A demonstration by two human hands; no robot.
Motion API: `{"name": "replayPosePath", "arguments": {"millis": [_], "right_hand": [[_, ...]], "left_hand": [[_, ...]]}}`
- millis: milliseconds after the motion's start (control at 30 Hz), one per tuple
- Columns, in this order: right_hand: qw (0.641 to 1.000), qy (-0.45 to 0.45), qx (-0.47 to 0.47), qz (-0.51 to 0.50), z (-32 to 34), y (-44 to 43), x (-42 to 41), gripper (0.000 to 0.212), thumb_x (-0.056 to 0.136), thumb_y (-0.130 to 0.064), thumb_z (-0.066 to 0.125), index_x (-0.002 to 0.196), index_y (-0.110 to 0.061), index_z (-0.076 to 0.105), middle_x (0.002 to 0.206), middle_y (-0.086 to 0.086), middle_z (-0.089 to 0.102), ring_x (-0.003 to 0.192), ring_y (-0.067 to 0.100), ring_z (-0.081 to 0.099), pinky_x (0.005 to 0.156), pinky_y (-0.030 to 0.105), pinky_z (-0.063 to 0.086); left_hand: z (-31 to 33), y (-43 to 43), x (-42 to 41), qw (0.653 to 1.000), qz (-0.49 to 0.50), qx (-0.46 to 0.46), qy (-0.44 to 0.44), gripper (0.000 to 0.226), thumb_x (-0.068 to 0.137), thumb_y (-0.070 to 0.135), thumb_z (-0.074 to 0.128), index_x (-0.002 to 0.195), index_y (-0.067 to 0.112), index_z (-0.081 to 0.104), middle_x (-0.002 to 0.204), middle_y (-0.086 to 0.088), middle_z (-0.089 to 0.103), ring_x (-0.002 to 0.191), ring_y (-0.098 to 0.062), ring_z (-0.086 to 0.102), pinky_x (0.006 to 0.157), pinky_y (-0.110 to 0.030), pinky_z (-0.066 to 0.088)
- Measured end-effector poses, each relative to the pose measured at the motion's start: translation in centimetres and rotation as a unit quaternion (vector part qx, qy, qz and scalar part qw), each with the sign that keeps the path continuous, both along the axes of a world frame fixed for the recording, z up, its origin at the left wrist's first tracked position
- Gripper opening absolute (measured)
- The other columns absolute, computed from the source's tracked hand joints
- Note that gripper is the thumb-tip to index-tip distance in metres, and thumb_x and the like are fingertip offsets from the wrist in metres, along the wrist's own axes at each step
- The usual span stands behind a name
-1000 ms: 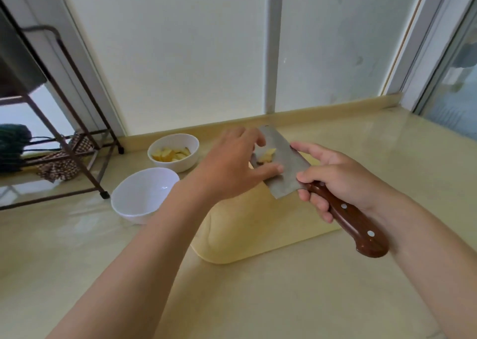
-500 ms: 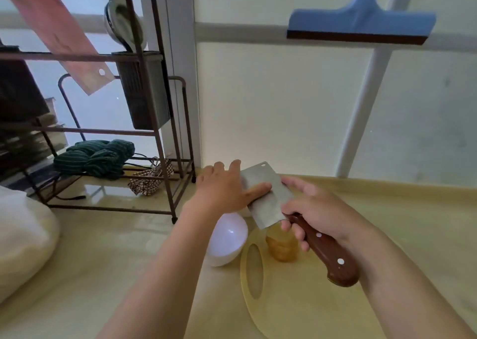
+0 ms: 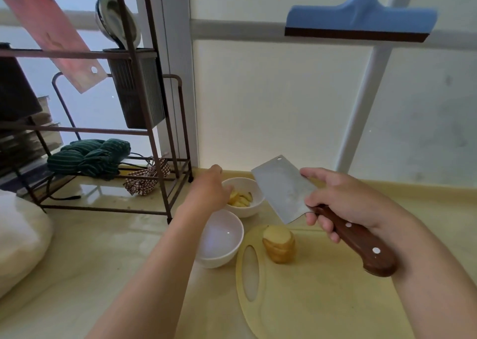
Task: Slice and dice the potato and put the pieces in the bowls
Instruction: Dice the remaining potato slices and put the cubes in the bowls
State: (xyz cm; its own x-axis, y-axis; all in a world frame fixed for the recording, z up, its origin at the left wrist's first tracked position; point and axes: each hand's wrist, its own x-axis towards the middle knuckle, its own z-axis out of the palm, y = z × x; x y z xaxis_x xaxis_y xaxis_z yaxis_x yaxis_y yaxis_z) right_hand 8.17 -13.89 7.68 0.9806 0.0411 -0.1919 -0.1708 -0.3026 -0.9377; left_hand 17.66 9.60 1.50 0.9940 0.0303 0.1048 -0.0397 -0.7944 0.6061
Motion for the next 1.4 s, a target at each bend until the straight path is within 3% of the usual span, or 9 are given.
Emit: {"name": "replayPosePath", "arguments": {"millis": [200, 300, 433, 567, 800, 1200, 1400], "right_hand": [[0.999, -0.004, -0.046, 0.006, 0.4, -0.6, -0.3, 0.071, 0.097, 0.002, 0.052, 0.156, -0.034, 0.036, 0.063, 0.014, 0.067, 0.042, 0.019, 0.052, 0.041, 0.029, 0.047], [0.994, -0.017, -0.108, 0.004, 0.6, -0.9, -0.6, 0.075, 0.096, 0.001, 0.048, 0.156, -0.041, 0.034, 0.063, 0.011, 0.069, 0.044, 0.02, 0.056, 0.043, 0.03, 0.05], [0.986, -0.027, -0.161, -0.013, 1.0, -1.6, -0.8, 0.078, 0.095, -0.001, 0.043, 0.158, -0.045, 0.03, 0.064, 0.011, 0.071, 0.044, 0.02, 0.059, 0.045, 0.029, 0.051], [0.984, -0.034, -0.173, -0.025, 1.1, -2.0, -0.9, 0.079, 0.094, -0.003, 0.042, 0.159, -0.046, 0.028, 0.065, 0.011, 0.072, 0.043, 0.019, 0.06, 0.045, 0.029, 0.052], [0.982, -0.033, -0.185, -0.017, 1.1, -1.8, -0.9, 0.078, 0.095, -0.003, 0.041, 0.159, -0.046, 0.028, 0.065, 0.01, 0.072, 0.046, 0.018, 0.061, 0.048, 0.029, 0.053], [0.977, -0.026, -0.213, -0.007, 0.8, -2.1, -0.4, 0.078, 0.094, -0.004, 0.042, 0.159, -0.045, 0.028, 0.061, 0.007, 0.073, 0.05, 0.022, 0.064, 0.053, 0.033, 0.056], [0.974, -0.038, -0.223, -0.004, 1.3, -2.3, -0.6, 0.075, 0.096, -0.003, 0.042, 0.16, -0.04, 0.029, 0.07, 0.012, 0.074, 0.047, 0.019, 0.063, 0.052, 0.031, 0.055]], "left_hand": [[1.3, -0.3, -0.4, 0.999, -0.027, 0.025, -0.017, 0.041, 0.093, 0.022, 0.056, 0.134, 0.019, 0.051, 0.129, -0.003, 0.056, 0.106, -0.019, 0.057, 0.082, -0.029, 0.049], [3.4, -1.2, -1.9, 0.991, -0.126, 0.046, -0.027, 0.033, 0.092, 0.028, 0.06, 0.124, 0.021, 0.061, 0.122, 0.004, 0.062, 0.104, -0.012, 0.059, 0.084, -0.026, 0.05], [5.0, -3.5, -4.8, 0.956, -0.258, 0.124, 0.059, 0.056, 0.078, 0.052, 0.071, 0.127, 0.031, 0.057, 0.116, 0.018, 0.061, 0.104, -0.005, 0.06, 0.092, -0.031, 0.052], [4.2, -5.3, -5.7, 0.921, -0.314, 0.202, 0.116, 0.07, 0.071, 0.049, 0.078, 0.134, 0.038, 0.049, 0.118, 0.021, 0.057, 0.103, -0.005, 0.06, 0.089, -0.032, 0.055], [3.2, -6.2, -5.5, 0.914, -0.318, 0.238, 0.077, 0.046, 0.074, 0.04, 0.078, 0.117, 0.035, 0.06, 0.095, 0.02, 0.057, 0.089, -0.004, 0.06, 0.079, -0.026, 0.056], [3.4, -6.2, -5.6, 0.92, -0.295, 0.25, 0.066, 0.033, 0.062, 0.051, 0.076, 0.085, 0.035, 0.058, 0.09, 0.012, 0.06, 0.079, -0.01, 0.062, 0.069, -0.03, 0.057], [5.1, -6.6, -7.2, 0.943, -0.29, 0.154, 0.051, 0.036, 0.066, 0.046, 0.08, 0.093, 0.034, 0.059, 0.088, 0.012, 0.064, 0.077, -0.009, 0.063, 0.071, -0.03, 0.056]]}}
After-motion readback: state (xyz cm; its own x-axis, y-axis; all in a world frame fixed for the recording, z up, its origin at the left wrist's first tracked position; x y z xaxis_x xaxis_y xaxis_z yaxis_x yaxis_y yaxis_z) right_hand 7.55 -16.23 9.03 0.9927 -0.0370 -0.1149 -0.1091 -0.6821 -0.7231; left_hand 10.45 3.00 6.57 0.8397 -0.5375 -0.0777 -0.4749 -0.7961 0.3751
